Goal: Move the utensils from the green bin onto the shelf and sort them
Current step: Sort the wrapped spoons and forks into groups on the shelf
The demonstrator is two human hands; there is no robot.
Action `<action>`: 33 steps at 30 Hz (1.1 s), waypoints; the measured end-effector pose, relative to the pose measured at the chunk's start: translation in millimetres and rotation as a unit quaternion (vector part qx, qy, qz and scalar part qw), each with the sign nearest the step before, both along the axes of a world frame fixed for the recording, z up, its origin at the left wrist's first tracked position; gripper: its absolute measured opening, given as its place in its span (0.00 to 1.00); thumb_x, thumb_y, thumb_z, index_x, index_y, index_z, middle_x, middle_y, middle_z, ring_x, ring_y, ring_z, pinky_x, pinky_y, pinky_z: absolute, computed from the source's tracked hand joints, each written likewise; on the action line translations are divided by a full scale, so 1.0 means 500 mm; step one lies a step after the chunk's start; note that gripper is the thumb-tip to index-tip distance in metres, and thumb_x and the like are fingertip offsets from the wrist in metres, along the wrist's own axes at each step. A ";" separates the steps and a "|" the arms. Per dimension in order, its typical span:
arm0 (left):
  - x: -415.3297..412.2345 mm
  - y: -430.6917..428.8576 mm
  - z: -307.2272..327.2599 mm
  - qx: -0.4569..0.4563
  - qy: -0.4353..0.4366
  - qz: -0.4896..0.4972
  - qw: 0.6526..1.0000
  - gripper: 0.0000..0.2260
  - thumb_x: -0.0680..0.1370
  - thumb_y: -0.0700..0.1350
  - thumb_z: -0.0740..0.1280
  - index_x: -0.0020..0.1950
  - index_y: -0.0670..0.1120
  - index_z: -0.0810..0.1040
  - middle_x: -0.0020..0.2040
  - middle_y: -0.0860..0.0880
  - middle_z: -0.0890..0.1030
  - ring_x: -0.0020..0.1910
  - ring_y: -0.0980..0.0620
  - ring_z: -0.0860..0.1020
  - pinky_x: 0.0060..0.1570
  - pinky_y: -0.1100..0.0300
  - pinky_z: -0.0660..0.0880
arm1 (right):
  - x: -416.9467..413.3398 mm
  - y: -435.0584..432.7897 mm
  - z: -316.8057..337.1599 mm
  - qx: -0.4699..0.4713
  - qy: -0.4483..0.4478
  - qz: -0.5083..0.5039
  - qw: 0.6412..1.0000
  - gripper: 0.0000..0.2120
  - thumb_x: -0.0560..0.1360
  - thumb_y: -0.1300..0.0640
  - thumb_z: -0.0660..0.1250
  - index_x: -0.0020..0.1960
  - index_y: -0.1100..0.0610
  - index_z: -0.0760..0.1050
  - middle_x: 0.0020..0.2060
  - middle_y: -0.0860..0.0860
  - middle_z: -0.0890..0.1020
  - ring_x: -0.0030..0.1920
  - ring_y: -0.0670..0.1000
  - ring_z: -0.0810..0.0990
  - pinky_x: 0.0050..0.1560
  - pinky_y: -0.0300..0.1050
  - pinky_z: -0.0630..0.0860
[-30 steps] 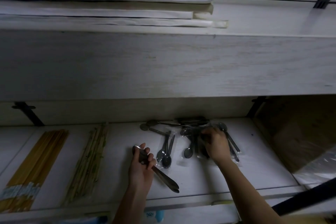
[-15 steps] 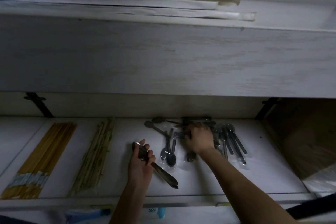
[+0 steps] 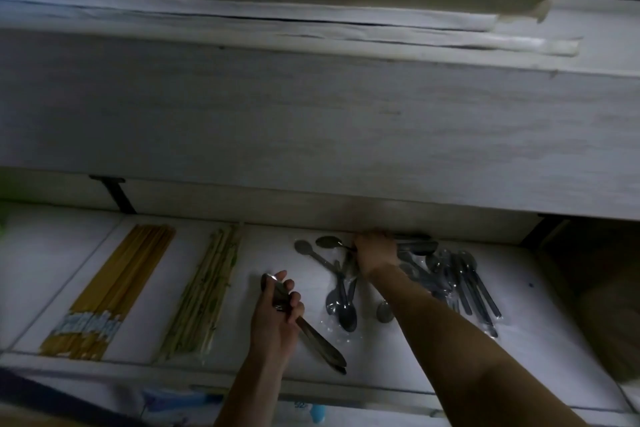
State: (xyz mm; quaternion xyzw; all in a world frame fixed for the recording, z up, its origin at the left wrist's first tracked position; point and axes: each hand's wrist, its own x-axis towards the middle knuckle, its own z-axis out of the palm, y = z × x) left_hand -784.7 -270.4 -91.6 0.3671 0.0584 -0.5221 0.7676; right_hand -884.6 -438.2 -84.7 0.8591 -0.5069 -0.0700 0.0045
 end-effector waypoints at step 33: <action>-0.075 -0.062 0.002 0.003 0.052 -0.043 0.998 0.21 0.80 0.58 0.51 0.44 0.44 0.72 0.36 0.45 0.71 0.30 0.53 0.72 0.37 0.62 0.69 | -0.079 0.258 0.048 0.081 -0.301 -0.036 0.949 0.14 0.78 0.47 0.58 0.50 0.50 0.81 0.46 0.55 0.82 0.46 0.55 0.79 0.39 0.42 0.67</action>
